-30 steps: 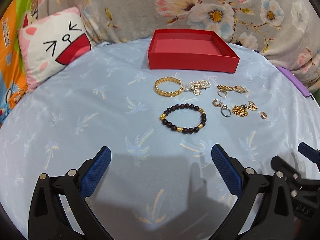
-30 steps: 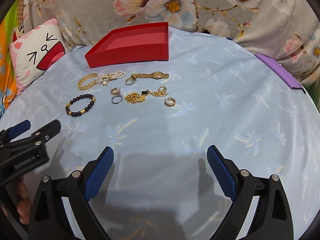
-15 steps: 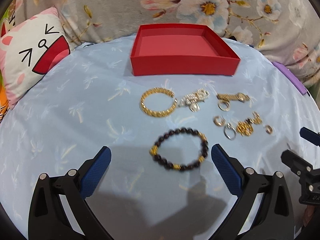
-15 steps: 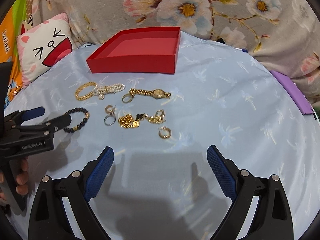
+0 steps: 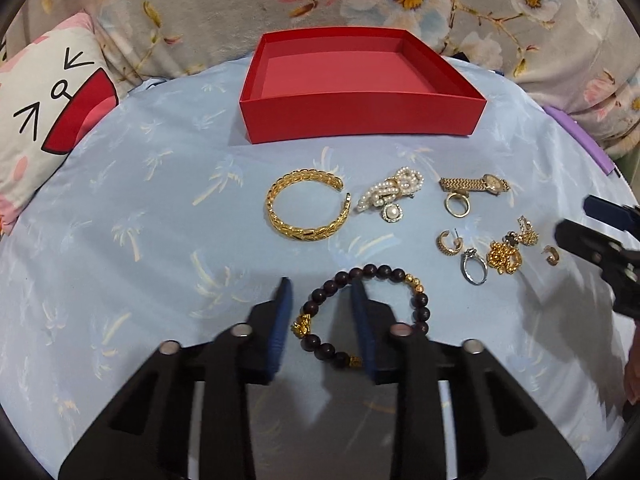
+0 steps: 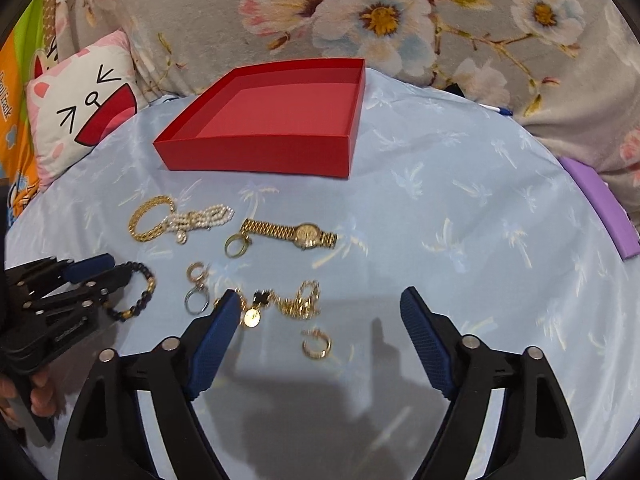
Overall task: Organize jewelry
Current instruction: 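Grasp the black-bead bracelet with the left tool while the right tool grasps the gold watch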
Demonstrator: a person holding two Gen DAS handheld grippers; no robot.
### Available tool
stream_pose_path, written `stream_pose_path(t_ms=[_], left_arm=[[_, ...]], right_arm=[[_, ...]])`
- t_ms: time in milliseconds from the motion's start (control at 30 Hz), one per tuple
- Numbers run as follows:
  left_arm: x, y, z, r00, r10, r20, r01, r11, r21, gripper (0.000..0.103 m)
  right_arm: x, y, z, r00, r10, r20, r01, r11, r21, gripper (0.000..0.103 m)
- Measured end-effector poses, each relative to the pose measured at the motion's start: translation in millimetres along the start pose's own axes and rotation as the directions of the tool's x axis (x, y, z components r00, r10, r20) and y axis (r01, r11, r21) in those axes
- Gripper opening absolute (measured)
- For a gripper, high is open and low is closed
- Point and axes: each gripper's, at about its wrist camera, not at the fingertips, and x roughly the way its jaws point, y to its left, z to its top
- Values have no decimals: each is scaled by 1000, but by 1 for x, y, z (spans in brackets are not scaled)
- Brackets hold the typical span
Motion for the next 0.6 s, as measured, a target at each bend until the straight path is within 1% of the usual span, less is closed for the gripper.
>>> stream_pose_path(t_ms=[33, 67, 100, 133, 233, 333, 400, 433, 500, 600], left_arm=[[1, 1, 1, 1000, -16, 1, 16, 1000, -5, 14], [1, 3, 1, 1000, -27, 1, 27, 1000, -9, 13], [0, 4, 1, 999, -42, 1, 42, 999, -14, 8], [0, 4, 1, 998, -57, 1, 57, 998, -14, 7], [-1, 5, 0, 997, -82, 1, 82, 997, -8, 7], [-1, 5, 0, 995, -99, 0, 99, 995, -5, 7], [-2, 5, -1, 994, -111, 1, 111, 994, -5, 7], [-2, 5, -1, 993, -114, 0, 114, 993, -6, 7], [-3, 4, -1, 993, -121, 2, 121, 993, -1, 7], [-4, 4, -2, 991, -132, 2, 132, 991, 4, 7]], right_arm=[[7, 0, 4, 1000, 7, -7, -7, 1000, -13, 74], [13, 0, 8, 1000, 15, -16, -16, 1000, -21, 70], [21, -1, 12, 999, 27, -27, -28, 999, -29, 69], [29, -1, 15, 998, 43, -40, -45, 998, -35, 68], [50, -2, 24, 996, 67, -59, -71, 996, -62, 63], [65, 0, 28, 995, 75, -70, -82, 993, -89, 57], [69, 0, 33, 992, 98, -73, -105, 990, -92, 54], [70, 1, 34, 993, 97, -72, -104, 990, -99, 48], [72, 1, 37, 992, 106, -73, -114, 988, -107, 44], [72, 2, 37, 991, 116, -72, -124, 985, -121, 33]])
